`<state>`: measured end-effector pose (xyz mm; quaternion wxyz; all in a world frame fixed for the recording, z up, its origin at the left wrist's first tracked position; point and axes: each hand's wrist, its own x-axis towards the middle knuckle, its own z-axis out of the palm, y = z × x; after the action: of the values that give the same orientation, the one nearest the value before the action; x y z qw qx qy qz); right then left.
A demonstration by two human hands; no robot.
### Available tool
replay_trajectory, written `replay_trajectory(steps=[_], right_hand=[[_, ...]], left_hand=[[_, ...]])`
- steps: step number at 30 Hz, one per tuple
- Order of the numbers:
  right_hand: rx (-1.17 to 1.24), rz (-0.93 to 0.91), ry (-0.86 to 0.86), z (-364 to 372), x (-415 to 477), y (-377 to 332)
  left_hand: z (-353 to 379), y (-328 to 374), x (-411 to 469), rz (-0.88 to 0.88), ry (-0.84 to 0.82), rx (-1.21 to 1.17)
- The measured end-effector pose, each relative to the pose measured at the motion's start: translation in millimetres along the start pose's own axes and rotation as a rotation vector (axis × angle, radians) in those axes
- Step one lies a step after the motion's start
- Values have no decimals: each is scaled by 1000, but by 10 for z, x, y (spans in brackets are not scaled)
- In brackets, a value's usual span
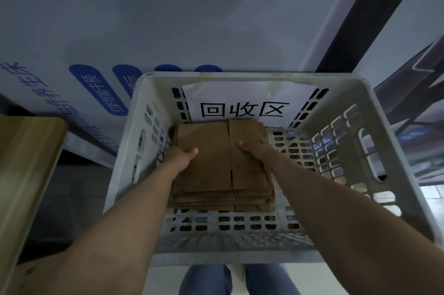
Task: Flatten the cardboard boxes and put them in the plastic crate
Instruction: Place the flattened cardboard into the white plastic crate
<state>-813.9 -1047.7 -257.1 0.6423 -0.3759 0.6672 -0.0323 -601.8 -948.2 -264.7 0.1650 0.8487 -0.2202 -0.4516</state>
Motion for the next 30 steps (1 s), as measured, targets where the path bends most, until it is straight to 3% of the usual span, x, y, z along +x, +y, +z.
replay_trajectory(steps=[3,8,11,20,25,30], right_hand=[[-79,32,22,5,27,-17],[-410,78,196,130,67,34],[-490,56,214,154,48,1],[-836,-248,347,88,-278,-126],[-920,-349,432,7,-614,-230],[-863,-458,384,-3,-885,-396]], left_hand=[[-24,104,-43,72,93,203],[49,125,-78,79,157,302],[32,140,-115,79,205,383],[-150,374,-437,349,351,583],[-256,432,-629,535,355,589],[-320,466,-821,708,301,552]])
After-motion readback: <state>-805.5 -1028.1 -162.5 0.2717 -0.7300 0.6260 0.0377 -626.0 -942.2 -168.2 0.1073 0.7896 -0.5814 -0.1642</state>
